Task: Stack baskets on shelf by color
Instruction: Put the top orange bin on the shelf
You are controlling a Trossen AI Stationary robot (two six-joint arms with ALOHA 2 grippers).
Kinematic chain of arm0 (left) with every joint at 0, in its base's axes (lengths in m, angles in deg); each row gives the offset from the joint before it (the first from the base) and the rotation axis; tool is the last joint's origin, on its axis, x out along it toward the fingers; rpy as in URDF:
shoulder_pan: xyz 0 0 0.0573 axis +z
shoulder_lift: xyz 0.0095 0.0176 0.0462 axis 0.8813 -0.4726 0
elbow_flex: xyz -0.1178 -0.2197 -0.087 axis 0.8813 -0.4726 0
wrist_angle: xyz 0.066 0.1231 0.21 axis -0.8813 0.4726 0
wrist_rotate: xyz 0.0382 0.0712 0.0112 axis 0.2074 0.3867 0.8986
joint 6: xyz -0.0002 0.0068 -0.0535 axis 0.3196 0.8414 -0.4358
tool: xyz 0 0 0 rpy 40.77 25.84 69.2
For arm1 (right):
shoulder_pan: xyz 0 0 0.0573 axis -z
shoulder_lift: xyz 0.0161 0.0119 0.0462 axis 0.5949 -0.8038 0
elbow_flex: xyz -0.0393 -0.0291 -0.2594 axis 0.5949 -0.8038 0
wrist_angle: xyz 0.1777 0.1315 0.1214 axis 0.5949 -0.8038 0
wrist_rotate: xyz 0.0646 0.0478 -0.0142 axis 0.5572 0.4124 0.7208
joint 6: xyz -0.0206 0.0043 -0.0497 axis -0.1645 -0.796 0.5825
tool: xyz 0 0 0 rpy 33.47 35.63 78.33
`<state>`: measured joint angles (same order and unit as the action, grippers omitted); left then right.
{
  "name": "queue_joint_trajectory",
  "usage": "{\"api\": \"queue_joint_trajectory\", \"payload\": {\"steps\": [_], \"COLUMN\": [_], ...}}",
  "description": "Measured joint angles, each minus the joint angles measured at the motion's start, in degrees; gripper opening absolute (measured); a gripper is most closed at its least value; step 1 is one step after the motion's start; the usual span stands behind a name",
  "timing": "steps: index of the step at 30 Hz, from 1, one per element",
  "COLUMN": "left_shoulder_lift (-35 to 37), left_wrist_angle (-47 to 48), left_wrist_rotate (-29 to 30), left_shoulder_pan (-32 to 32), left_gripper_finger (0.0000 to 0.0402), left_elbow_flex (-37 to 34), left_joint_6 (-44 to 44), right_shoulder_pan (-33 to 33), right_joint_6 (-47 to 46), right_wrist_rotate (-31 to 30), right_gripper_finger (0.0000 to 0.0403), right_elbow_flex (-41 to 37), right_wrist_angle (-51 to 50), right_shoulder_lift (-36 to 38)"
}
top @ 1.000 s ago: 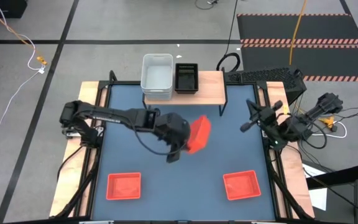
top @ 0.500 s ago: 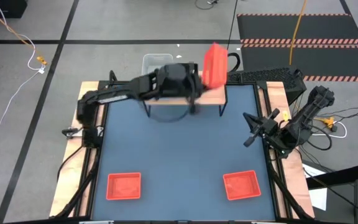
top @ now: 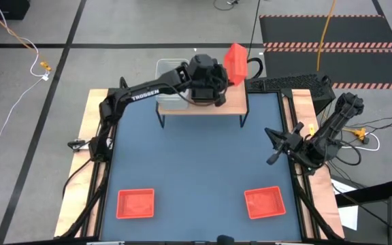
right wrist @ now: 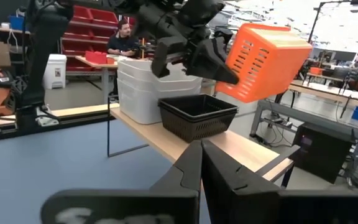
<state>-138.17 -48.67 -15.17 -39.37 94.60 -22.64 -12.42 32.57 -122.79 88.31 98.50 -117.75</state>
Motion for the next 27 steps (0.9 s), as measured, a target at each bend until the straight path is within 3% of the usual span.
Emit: {"api": "queue_joint_trajectory", "payload": {"steps": [7,10,14,19,27], "left_shoulder_lift": [0.0,-0.4,-0.6,-1.3,-4.0], "left_wrist_angle": [1.7,2.6,3.3,4.4,6.8], "left_wrist_rotate": [-0.2,2.4,7.9,8.7,9.7], "left_shoulder_pan": [-1.5,-2.6,-3.7,-3.6,-4.2], "left_gripper_finger": [0.0006,0.0007,0.003,0.0051,0.0037], "left_elbow_flex": [-0.1,-0.3,-0.3,-0.3,-0.3], "left_joint_6": [1.0,1.9,3.4,3.0,4.5], "right_shoulder_pan": [0.0,-0.3,-1.6,-2.7,-3.0], "right_joint_6": [-3.6,-5.0,-5.4,-5.2,-4.9], "right_wrist_rotate": [0.0,0.0,0.0,0.0,0.0], "right_gripper_finger": [0.0,0.0,0.0,0.0,0.0], "right_elbow_flex": [-0.4,-0.4,-0.4,-0.4,-0.4], "right_wrist_angle": [0.0,-0.1,-0.2,0.0,0.0], "right_shoulder_lift": [0.0,-0.2,-0.3,-0.3,-0.3]}}
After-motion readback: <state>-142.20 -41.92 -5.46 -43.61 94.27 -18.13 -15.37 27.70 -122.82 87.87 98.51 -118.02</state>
